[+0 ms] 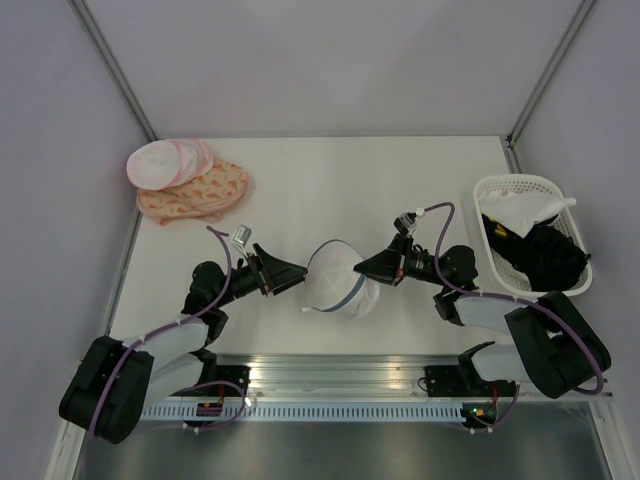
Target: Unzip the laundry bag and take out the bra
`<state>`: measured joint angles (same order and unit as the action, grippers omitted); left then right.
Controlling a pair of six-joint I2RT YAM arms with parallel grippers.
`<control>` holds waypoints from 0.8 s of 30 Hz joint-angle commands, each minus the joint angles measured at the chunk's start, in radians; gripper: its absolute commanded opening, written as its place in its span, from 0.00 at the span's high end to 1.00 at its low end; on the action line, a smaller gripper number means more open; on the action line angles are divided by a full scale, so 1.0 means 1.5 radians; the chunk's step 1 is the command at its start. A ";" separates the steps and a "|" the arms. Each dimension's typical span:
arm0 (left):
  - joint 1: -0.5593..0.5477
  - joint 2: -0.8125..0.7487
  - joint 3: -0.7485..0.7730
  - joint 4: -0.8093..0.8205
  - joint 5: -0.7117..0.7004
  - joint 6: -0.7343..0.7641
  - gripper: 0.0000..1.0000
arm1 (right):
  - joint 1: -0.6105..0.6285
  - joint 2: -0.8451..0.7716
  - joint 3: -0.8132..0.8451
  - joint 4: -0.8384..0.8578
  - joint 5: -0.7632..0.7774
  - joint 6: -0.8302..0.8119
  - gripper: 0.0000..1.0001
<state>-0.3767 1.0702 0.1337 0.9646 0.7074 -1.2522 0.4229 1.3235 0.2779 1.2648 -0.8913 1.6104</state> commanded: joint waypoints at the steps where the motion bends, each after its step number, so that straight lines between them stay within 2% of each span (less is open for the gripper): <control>1: -0.006 -0.025 0.007 -0.067 -0.037 0.033 0.00 | 0.001 -0.031 0.037 0.329 -0.008 0.006 0.99; 4: -0.012 -0.035 0.028 -0.142 -0.058 0.067 0.00 | 0.001 -0.036 0.046 0.330 -0.012 0.012 1.00; 9: -0.036 -0.014 0.031 -0.121 -0.064 0.053 0.00 | 0.001 -0.041 0.048 0.329 -0.012 0.013 0.99; 10: -0.038 -0.011 0.027 -0.108 -0.063 0.045 0.00 | 0.001 -0.042 0.048 0.329 -0.012 0.013 1.00; 14: -0.050 0.018 0.009 0.061 -0.069 -0.030 0.00 | 0.001 -0.035 0.041 0.330 -0.011 0.011 1.00; 20: -0.100 0.090 0.052 0.116 -0.076 -0.060 0.00 | 0.003 -0.037 0.035 0.329 -0.011 0.005 1.00; 23: -0.102 0.110 0.045 0.184 -0.075 -0.088 0.07 | 0.004 -0.034 0.031 0.329 -0.011 0.003 1.00; 24: -0.102 0.110 0.042 0.195 -0.073 -0.090 0.15 | 0.004 -0.030 0.028 0.329 -0.009 0.003 1.00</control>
<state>-0.5152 1.2274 0.1741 1.0721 0.6117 -1.3167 0.4217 1.2854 0.3149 1.2861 -0.9012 1.6279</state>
